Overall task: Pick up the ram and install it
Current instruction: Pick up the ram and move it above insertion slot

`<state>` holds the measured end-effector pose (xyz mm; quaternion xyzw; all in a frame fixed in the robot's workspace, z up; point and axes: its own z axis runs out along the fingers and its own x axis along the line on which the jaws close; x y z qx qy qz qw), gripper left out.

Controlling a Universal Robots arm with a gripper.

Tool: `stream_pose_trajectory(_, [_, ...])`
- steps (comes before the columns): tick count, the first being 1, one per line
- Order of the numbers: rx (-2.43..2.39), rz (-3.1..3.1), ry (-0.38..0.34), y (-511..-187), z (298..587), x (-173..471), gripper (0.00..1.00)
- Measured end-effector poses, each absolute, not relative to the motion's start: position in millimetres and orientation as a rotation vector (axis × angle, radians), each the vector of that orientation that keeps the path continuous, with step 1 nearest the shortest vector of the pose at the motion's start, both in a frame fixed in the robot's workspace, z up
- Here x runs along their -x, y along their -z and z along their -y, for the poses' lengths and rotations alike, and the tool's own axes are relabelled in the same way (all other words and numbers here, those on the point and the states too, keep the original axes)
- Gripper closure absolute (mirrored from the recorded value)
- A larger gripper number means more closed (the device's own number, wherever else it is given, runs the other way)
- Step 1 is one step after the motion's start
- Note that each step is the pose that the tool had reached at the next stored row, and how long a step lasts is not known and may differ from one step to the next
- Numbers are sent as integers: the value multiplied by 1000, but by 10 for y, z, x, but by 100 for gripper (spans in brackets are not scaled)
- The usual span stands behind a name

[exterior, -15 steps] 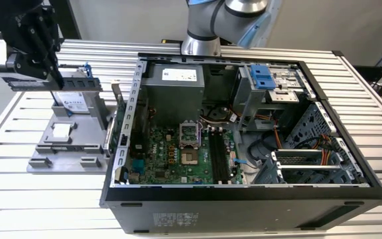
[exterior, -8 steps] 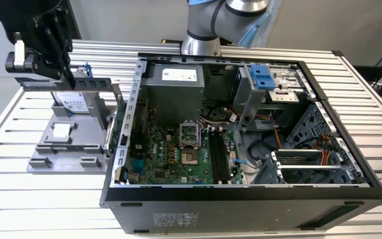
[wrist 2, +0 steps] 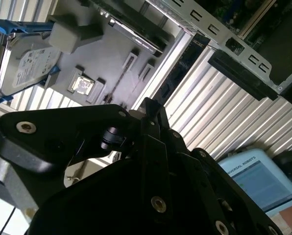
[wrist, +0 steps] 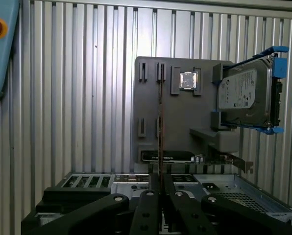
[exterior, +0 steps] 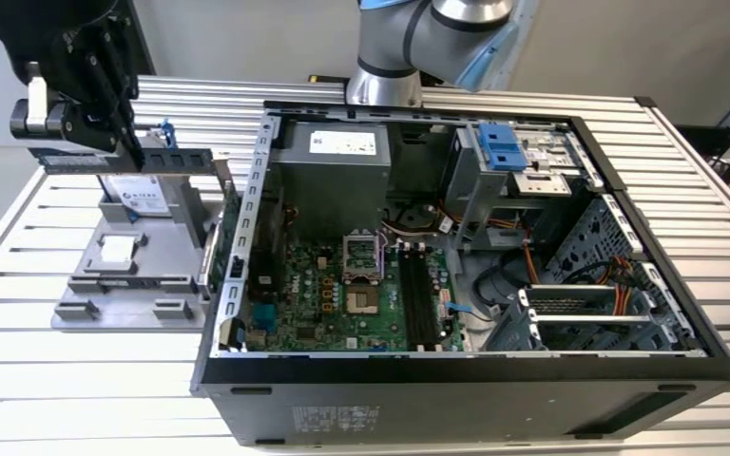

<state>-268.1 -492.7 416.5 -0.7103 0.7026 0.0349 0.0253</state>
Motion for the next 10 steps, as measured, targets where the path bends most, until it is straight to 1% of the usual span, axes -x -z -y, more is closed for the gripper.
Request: stream_pose_trajectory(10, [2196,-2173,-108,-4165,4927,2573,100])
